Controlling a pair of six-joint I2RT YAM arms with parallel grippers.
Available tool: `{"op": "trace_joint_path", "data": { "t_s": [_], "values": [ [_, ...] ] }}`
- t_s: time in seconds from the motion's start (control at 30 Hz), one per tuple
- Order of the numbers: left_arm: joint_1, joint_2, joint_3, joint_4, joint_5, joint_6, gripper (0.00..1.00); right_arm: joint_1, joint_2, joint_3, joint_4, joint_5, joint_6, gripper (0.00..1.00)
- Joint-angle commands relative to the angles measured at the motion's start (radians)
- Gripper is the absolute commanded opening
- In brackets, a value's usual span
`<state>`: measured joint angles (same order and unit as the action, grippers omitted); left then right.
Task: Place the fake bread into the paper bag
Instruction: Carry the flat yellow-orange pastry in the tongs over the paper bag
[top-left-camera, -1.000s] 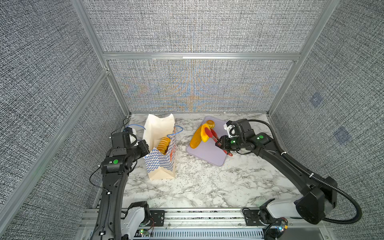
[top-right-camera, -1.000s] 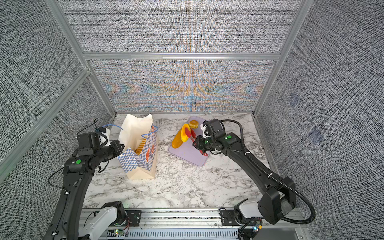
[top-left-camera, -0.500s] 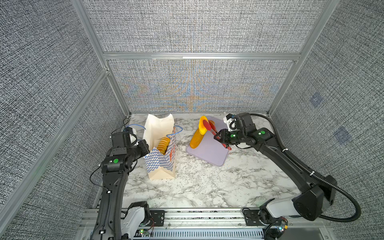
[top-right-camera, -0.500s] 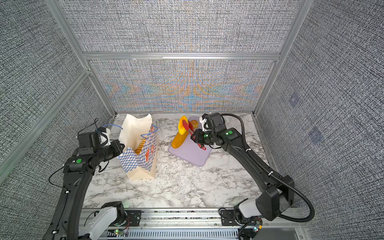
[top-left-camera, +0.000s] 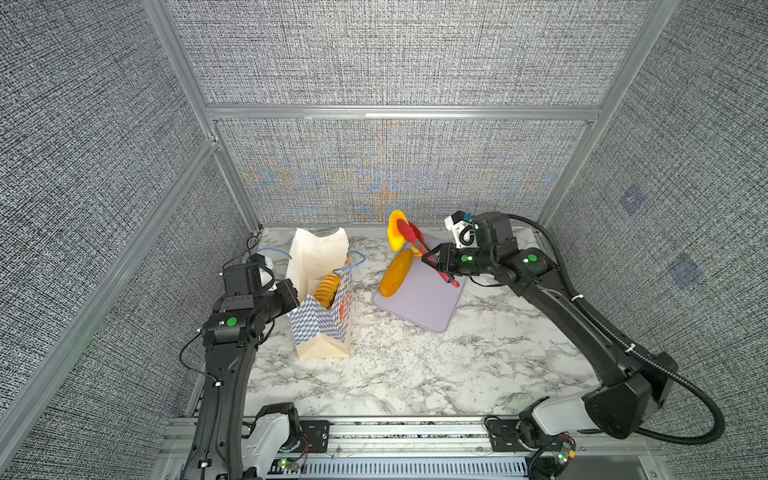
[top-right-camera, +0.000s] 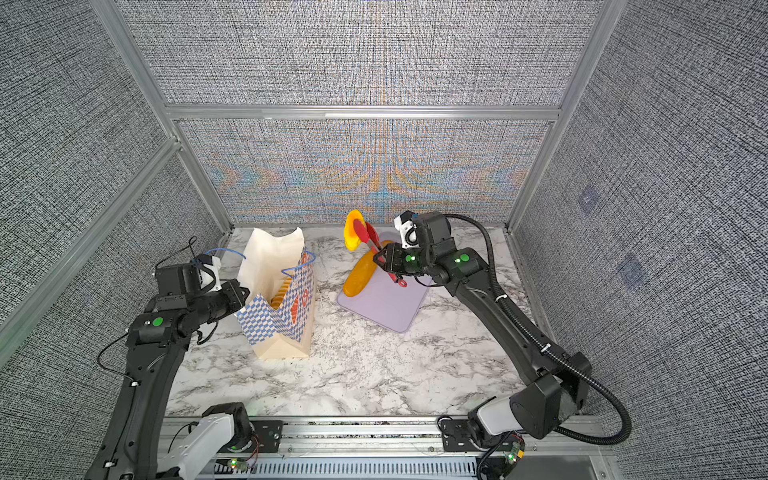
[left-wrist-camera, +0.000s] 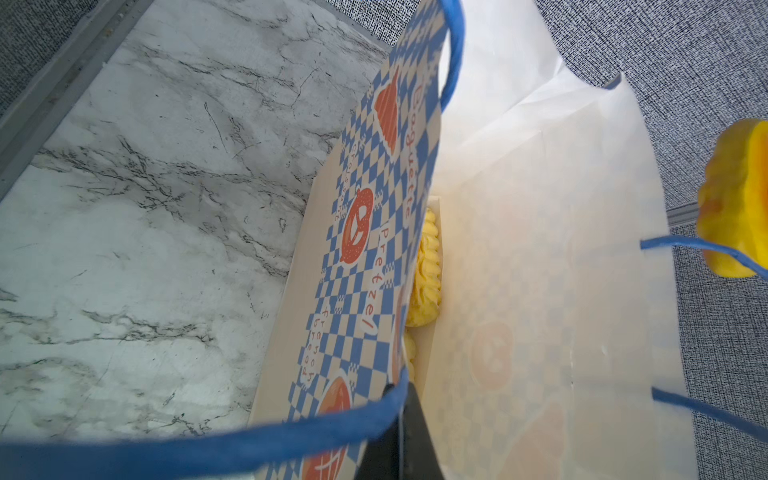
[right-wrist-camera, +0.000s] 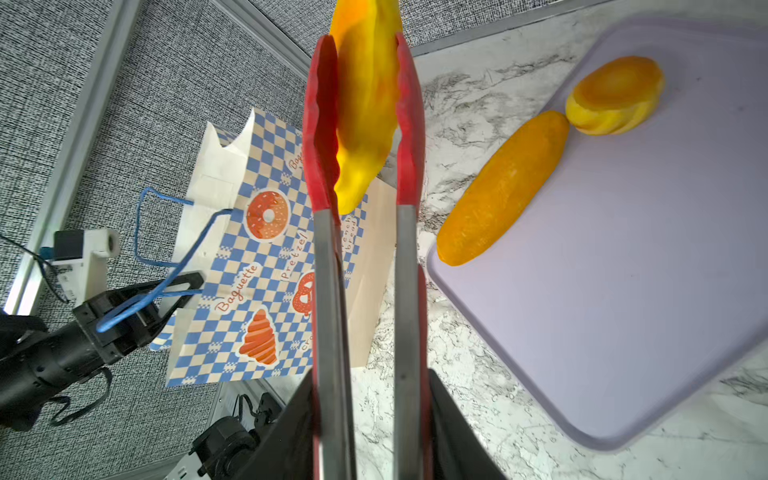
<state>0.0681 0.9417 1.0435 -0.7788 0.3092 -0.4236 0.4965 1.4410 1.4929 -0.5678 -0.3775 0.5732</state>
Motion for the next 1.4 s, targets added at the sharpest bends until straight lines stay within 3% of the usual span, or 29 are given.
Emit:
{"op": "trace_joint_path", "data": {
  "t_s": [0.0,0.47,0.87,1.37],
  "values": [
    [0.001,0.000,0.010,0.013,0.001,0.000,0.03,0.001,0.005,0.019,0.054,-0.033,0.009,0.39],
    [0.001,0.000,0.010,0.013,0.002,-0.001,0.03,0.007,0.029,0.070,0.100,-0.082,0.036,0.39],
    [0.002,-0.002,0.010,0.010,0.001,-0.003,0.03,0.093,0.108,0.150,0.138,-0.102,0.057,0.39],
    [0.002,-0.008,0.004,0.013,0.001,-0.003,0.03,0.174,0.206,0.298,0.038,-0.111,-0.011,0.39]
  ]
}}
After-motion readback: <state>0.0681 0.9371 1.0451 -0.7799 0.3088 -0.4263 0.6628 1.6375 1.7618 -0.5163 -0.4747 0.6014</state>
